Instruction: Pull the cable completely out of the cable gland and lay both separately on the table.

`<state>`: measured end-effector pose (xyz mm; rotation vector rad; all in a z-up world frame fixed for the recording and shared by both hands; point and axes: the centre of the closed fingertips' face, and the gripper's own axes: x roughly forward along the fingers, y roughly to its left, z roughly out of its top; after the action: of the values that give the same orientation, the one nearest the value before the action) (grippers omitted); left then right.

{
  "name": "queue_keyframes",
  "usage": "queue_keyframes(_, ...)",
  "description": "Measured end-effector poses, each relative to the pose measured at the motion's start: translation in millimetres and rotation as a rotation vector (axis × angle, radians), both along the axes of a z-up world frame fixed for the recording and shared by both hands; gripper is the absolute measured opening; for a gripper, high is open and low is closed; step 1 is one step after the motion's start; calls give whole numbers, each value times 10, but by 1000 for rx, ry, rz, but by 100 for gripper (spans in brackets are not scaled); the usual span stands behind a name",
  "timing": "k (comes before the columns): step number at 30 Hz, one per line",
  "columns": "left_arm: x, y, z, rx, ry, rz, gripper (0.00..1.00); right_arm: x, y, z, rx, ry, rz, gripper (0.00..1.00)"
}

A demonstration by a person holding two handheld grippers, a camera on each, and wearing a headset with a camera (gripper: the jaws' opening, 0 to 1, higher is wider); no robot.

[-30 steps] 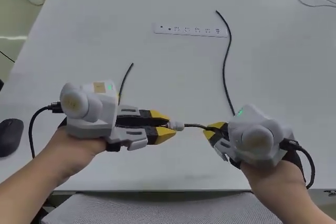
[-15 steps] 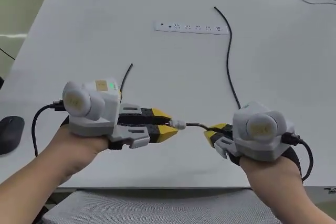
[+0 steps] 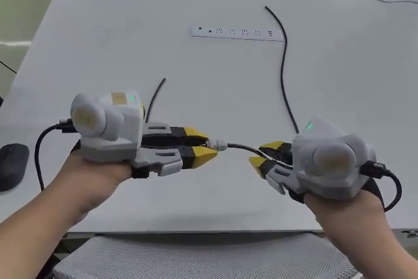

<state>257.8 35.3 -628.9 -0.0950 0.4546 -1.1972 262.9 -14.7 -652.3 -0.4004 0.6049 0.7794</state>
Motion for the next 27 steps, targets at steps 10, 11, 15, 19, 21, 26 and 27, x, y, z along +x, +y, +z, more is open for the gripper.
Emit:
queue_keyframes(10,-7,-19,-16,1,18,-4,15,-6,350,91,-216,-201,210,4)
queue_keyframes(11,-5,-15,-15,1,20,-3,15,8,353,80,-218,-201,204,3)
queue_keyframes(15,6,-1,-12,-4,31,6,15,21,359,87,-210,-196,204,3)
queue_keyframes(19,15,7,-13,-9,40,16,15,37,361,94,-212,-198,199,3)
queue_keyframes(21,13,5,-35,-3,39,17,15,39,363,77,-211,-190,196,2)
queue_keyframes(26,31,8,-27,-1,30,21,15,67,349,77,-175,-150,150,1)
queue_keyframes(27,36,9,-24,-2,28,22,15,69,345,79,-173,-148,146,1)
